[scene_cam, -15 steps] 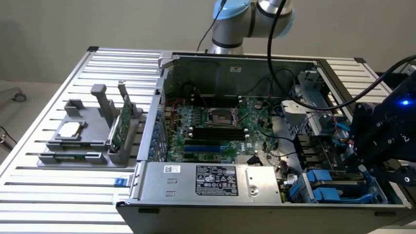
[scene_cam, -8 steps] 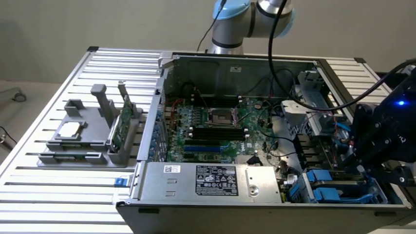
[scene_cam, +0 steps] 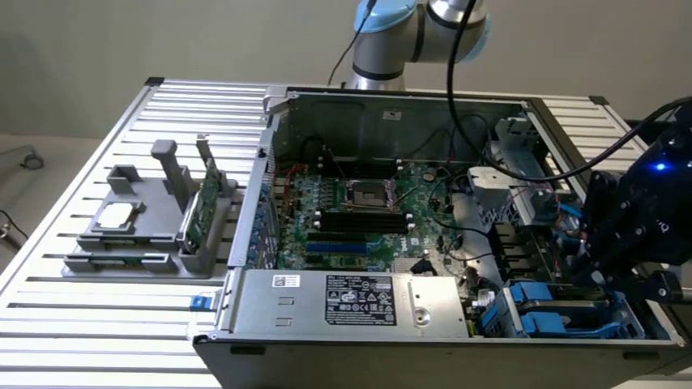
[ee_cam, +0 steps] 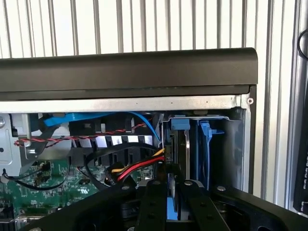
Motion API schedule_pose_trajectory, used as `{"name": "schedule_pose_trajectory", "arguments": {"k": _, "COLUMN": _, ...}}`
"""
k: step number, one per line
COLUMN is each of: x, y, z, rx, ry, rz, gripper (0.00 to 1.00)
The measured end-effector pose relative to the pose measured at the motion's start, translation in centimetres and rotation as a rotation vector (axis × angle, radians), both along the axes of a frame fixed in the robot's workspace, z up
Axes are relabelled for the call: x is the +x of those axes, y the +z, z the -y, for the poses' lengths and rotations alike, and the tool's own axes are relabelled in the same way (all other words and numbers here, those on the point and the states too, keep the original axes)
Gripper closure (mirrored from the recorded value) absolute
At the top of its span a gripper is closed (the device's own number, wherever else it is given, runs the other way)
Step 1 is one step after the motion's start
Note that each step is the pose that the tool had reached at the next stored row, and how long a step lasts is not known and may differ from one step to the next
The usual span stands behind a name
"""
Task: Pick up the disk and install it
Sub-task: 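Insert the first disk wire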
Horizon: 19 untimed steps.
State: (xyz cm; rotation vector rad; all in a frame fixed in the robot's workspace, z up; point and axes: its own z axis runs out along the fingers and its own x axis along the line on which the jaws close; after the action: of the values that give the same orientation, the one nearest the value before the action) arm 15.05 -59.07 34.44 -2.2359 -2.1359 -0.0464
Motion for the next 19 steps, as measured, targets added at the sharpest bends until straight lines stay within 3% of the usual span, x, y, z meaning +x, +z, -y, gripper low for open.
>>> {"name": "schedule_pose_trajectory", "arguments": {"k": 4, "x": 0.13, "y": -0.01, "z": -0.05, "rx": -0.0182, "ry": -0.007, "rz": 0.0000, "gripper": 0.84}}
{"name": "schedule_pose_trajectory", "arguments": {"k": 7, "x": 0.14, "y": -0.04, "z": -0.17, "rx": -0.0233, "ry": -0.011, "rz": 0.0000, "gripper": 0.84}}
{"name": "schedule_pose_trajectory", "arguments": {"k": 15, "x": 0.14, "y": -0.16, "z": -0.29, "rx": -0.0453, "ry": -0.013, "rz": 0.0001, "gripper": 0.84}}
{"name": "schedule_pose_trajectory", "arguments": {"k": 19, "x": 0.14, "y": -0.18, "z": -0.49, "rx": -0.0507, "ry": -0.013, "rz": 0.0001, "gripper": 0.84}}
